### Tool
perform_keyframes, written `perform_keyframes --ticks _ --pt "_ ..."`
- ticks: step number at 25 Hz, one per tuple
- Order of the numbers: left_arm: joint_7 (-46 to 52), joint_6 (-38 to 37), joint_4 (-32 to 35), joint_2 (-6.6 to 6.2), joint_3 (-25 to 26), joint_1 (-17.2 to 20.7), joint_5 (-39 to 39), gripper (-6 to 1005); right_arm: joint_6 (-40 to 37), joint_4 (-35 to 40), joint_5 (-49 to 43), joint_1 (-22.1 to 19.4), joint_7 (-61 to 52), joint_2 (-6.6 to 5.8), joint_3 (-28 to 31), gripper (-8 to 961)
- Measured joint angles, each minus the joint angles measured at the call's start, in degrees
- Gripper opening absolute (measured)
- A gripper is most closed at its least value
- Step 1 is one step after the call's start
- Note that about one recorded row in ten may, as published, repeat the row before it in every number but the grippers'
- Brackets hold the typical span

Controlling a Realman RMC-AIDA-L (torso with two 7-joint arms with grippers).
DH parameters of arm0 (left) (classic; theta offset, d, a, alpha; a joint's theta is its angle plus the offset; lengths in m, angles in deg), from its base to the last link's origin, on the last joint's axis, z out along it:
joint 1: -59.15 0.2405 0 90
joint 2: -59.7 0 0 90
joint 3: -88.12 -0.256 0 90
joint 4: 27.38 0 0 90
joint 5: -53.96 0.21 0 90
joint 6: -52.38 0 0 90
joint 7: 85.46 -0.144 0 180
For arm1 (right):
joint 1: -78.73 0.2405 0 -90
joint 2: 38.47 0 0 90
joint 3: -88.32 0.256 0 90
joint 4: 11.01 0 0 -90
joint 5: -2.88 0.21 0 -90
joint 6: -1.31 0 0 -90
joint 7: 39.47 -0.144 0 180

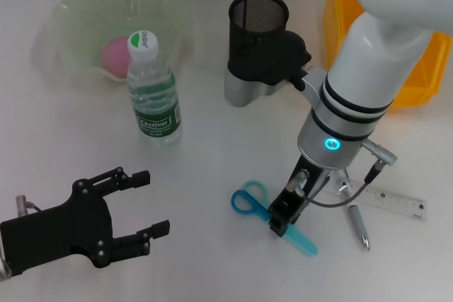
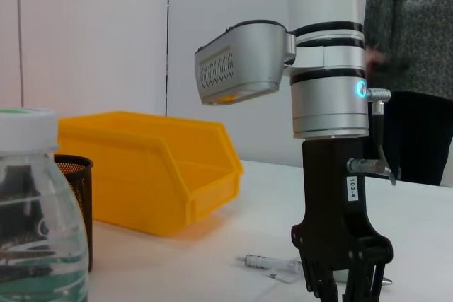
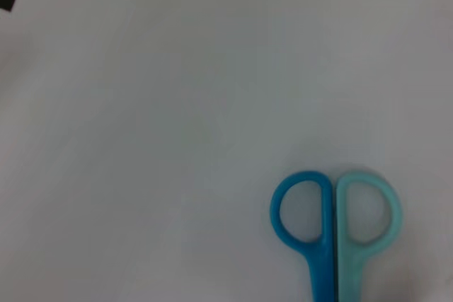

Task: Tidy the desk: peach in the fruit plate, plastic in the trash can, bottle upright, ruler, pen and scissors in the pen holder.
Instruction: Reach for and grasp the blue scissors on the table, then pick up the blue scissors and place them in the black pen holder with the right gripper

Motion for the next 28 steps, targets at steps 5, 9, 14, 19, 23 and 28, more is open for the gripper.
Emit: perform_keyframes --ticks 5,9,14,19,23,28 --pt "0.0 0.04 0.0 0.0 0.07 0.0 0.0 724 0.13 -0.09 0.01 0.19 0.0 0.0 -0.9 264" --pt "0.0 0.07 0.0 0.0 0.11 0.0 0.0 723 0.19 -0.05 0.01 0.21 0.0 0.0 -1.11 263" --pt "0.0 0.07 0.0 0.0 0.18 -0.01 0.0 722 0.35 0.28 0.03 0.29 0.0 -0.01 -2.1 222" --pt "0.0 0.08 0.0 0.0 0.18 0.0 0.0 721 0.52 0.06 0.1 0.39 0.0 0.0 -2.22 195" --pt "0.0 0.07 0.0 0.0 0.18 -0.01 0.0 720 0.45 1.67 0.07 -0.1 0.0 0.03 -2.04 195" --pt "0.0 0.07 0.0 0.0 0.18 0.02 0.0 719 -0.48 7.16 -0.75 -2.54 0.0 0.03 0.09 195"
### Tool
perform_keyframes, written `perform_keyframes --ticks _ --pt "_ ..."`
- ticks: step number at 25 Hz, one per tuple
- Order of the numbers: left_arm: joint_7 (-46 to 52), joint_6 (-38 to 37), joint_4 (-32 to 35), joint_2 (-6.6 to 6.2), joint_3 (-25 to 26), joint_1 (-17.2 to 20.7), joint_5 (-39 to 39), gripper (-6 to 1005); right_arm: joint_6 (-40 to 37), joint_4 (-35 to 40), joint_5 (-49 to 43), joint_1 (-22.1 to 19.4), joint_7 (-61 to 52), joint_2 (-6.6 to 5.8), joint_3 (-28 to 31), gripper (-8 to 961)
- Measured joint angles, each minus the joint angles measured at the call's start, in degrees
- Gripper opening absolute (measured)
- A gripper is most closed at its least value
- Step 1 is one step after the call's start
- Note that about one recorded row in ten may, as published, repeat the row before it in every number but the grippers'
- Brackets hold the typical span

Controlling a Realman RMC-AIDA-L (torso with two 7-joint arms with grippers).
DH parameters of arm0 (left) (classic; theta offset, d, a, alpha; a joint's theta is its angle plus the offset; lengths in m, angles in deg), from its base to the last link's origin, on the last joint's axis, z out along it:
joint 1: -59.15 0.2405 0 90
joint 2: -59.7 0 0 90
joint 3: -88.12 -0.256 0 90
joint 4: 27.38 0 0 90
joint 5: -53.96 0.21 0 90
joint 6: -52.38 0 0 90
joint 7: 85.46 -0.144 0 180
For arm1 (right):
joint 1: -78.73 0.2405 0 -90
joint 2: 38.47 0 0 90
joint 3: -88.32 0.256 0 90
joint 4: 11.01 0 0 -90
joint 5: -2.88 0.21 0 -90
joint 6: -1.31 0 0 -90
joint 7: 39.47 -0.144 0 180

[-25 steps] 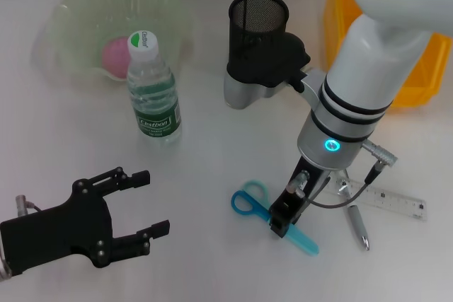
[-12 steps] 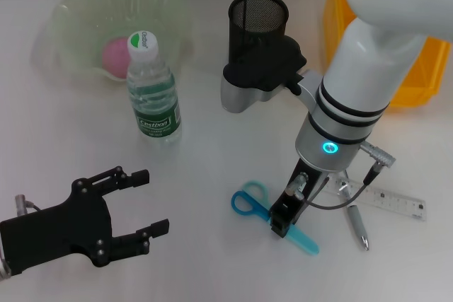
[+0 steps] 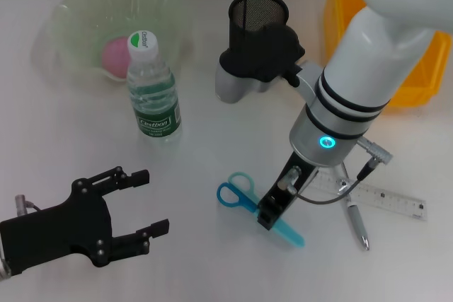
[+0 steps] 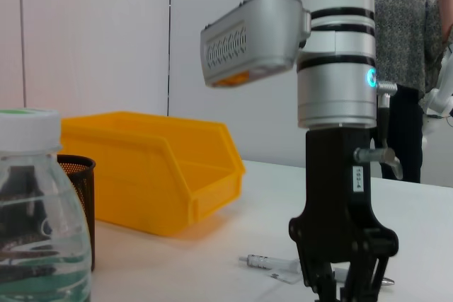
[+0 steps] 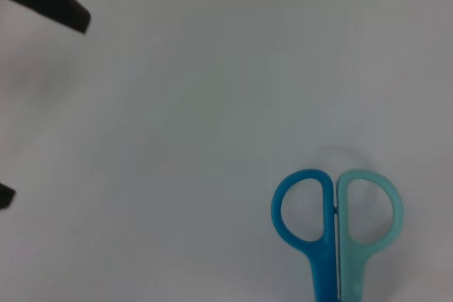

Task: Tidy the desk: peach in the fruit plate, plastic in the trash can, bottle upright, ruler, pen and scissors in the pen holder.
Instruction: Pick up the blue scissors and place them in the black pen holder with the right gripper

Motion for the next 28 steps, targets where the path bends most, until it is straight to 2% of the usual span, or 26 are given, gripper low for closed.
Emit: perform_keyframes --ticks 5,9,12,15,18,21,28 --pt "0.0 -0.32 0.0 0.0 0.61 0.18 0.0 718 -1.61 7.49 -3.58 -3.65 0.06 -0.01 4.45 195" --pt "0.0 -0.57 -0.01 0.0 0.78 0.25 0.01 717 -2.7 21.66 -7.31 -9.95 0.35 -0.37 12.87 194" --pt "0.38 -0.91 0.0 0.0 0.79 0.16 0.0 716 1.05 32.45 -8.9 -15.82 1.7 -0.66 17.99 194" --pt "1.58 -1.5 0.0 0.0 1.02 -0.13 -0.29 720 9.02 38.0 -8.51 -20.85 5.55 -0.54 21.81 194" --pt "2.8 -1.58 0.0 0.05 1.8 -0.4 -0.31 727 18.29 38.15 -7.01 -23.53 9.73 -0.46 22.22 194" --pt "5.36 -1.59 0.0 0.07 2.74 -1.1 -0.05 733 28.69 35.08 -6.26 -24.91 13.55 -0.43 20.39 194" --pt "6.23 -1.43 0.0 0.34 2.81 -1.38 0.01 779 51.07 23.58 -5.35 -25.14 17.95 -0.51 11.35 194"
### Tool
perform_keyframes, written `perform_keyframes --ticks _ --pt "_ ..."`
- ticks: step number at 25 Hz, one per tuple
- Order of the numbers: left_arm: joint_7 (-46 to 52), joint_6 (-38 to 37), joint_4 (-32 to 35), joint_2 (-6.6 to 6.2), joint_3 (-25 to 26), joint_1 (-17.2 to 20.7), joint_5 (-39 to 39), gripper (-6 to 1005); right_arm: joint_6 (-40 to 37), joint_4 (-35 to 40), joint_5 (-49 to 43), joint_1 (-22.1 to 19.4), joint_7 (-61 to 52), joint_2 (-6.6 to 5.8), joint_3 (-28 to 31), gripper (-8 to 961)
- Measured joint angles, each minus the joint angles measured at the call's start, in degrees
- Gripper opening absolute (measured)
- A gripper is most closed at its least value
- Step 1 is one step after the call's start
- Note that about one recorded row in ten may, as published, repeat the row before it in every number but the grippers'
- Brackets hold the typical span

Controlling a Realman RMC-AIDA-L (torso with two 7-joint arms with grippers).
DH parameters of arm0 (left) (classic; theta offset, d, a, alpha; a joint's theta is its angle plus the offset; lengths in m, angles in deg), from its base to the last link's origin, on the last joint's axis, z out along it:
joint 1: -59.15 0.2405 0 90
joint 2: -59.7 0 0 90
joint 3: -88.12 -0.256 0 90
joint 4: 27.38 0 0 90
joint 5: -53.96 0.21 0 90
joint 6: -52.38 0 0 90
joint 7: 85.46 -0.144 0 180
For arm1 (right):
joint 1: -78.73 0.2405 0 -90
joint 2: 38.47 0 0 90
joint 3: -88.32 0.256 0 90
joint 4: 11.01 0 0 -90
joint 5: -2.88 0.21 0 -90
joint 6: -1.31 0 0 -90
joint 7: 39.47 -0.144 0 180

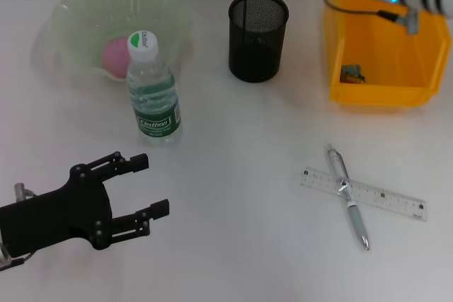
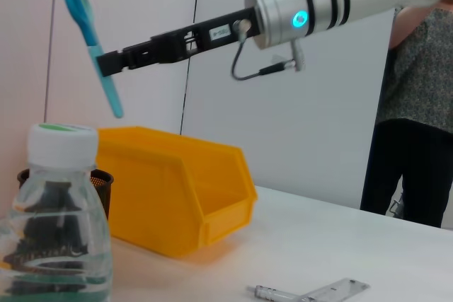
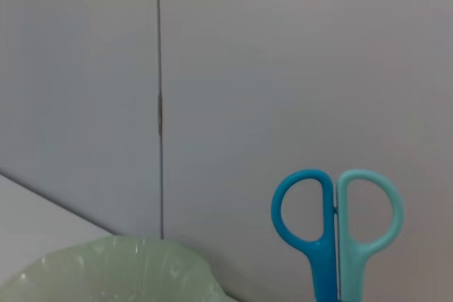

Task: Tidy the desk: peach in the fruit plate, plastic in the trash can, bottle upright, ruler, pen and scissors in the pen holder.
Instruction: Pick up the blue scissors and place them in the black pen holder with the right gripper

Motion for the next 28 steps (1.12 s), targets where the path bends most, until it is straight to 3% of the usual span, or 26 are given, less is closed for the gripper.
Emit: perform_keyframes --ticks 6,10,18,28 --pt "0.01 0.14 0.0 0.09 0.03 0.12 0.0 802 15.89 -10.37 -0.05 1.67 0.35 -0.02 -9.03 197" --pt "0.01 0.27 0.0 0.14 0.08 0.13 -0.01 802 22.84 -18.05 0.07 4.53 0.16 0.05 -12.05 200" --pt "-0.05 0.31 0.0 0.19 0.09 0.19 -0.01 802 28.55 -28.08 0.23 8.97 -2.23 0.3 -13.54 205" --pt "-0.46 0.38 0.0 0.27 0.09 0.39 -0.01 802 28.9 -28.16 0.24 8.42 -2.91 0.31 -15.04 212"
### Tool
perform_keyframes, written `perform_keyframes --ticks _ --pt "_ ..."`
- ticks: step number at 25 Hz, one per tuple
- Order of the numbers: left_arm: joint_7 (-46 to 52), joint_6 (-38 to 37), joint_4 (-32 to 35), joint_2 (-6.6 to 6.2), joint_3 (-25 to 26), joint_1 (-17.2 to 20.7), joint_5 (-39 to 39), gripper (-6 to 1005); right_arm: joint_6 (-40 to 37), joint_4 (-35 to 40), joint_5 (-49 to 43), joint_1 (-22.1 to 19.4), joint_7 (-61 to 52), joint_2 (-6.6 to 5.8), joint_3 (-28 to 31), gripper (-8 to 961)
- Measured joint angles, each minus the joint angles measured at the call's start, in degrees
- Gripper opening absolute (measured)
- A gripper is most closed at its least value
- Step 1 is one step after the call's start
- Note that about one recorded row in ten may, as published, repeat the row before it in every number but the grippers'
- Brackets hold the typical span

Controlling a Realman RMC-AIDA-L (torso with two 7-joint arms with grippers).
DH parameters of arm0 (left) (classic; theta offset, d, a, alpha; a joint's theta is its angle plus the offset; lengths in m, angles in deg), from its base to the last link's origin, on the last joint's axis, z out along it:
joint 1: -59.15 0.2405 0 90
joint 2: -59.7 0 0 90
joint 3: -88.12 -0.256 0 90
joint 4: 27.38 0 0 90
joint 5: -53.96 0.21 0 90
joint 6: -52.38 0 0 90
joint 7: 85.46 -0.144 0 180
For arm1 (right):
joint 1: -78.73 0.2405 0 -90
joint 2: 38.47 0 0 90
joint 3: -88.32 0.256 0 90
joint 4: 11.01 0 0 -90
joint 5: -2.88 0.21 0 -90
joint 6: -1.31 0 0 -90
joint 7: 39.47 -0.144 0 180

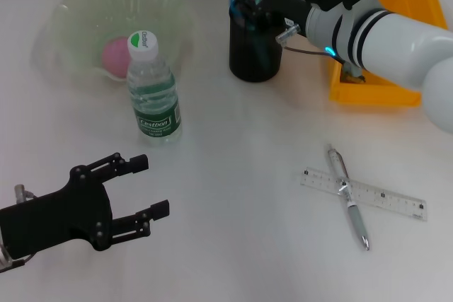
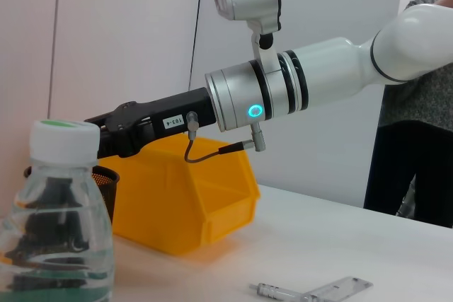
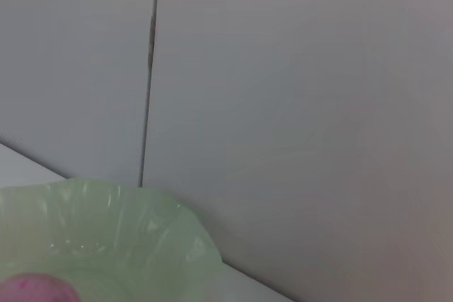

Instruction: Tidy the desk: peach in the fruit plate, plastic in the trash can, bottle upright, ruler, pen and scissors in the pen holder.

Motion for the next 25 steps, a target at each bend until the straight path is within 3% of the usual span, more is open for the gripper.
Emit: perform_keyframes --ticks 2,7,10,15,19,25 --pt "-0.01 0.0 0.0 0.0 0.0 0.0 0.0 802 -0.36 0.29 0.0 -0.24 -0.06 -0.02 -0.03 213" --pt "0.02 -0.01 0.0 -0.06 0.0 -0.03 0.0 802 -3.97 8.0 -0.15 -4.66 0.07 -0.23 0.12 453" --pt "0.02 -0.01 0.0 -0.06 0.0 -0.03 0.0 802 -11.92 17.81 -0.44 -9.19 0.19 -0.44 1.91 676" --pt "0.44 -0.22 0.02 -0.27 0.0 -0.4 0.0 802 -38.08 35.32 -0.39 -14.07 0.71 -0.53 10.47 786" --pt "0.45 -0.25 0.07 -0.27 0.0 -0.55 -0.01 802 -61.45 42.59 -0.18 -11.98 0.7 -0.52 17.56 784" --pt "0.47 -0.24 0.09 -0.28 -0.34 -0.68 0.0 802 -84.05 44.25 -2.6 -6.74 1.27 -0.54 22.02 781"
